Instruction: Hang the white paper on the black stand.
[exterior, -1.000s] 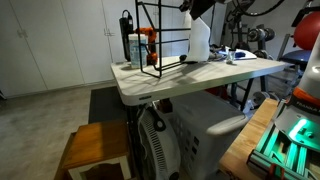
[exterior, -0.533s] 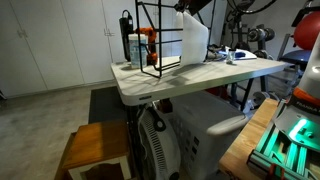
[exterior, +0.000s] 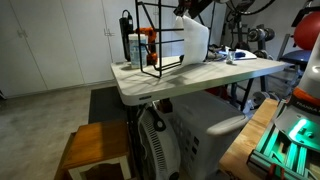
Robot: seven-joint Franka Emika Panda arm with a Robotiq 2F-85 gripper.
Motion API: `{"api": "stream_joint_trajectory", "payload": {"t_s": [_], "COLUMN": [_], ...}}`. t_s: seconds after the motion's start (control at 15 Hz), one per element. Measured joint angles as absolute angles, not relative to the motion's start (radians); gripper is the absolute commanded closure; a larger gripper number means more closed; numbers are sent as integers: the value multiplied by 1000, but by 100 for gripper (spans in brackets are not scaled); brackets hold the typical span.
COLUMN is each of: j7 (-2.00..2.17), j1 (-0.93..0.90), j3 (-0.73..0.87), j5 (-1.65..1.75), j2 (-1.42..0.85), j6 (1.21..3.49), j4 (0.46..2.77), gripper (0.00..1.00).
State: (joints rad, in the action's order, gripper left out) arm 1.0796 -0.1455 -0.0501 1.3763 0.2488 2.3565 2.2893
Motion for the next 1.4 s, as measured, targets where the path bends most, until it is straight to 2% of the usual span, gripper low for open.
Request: {"api": "stream_joint_trajectory", "payload": {"t_s": [0.4,0.73,1.4], "j7": [753,472,464], "j1": [-128,-111,-90], "j3": [-25,-25,-48], "j5": [1116,876,882], "j2": [177,172,173], "j6": [2502,2508,2508], "j4": [2278,2254,2252], "gripper": [100,99,100]}}
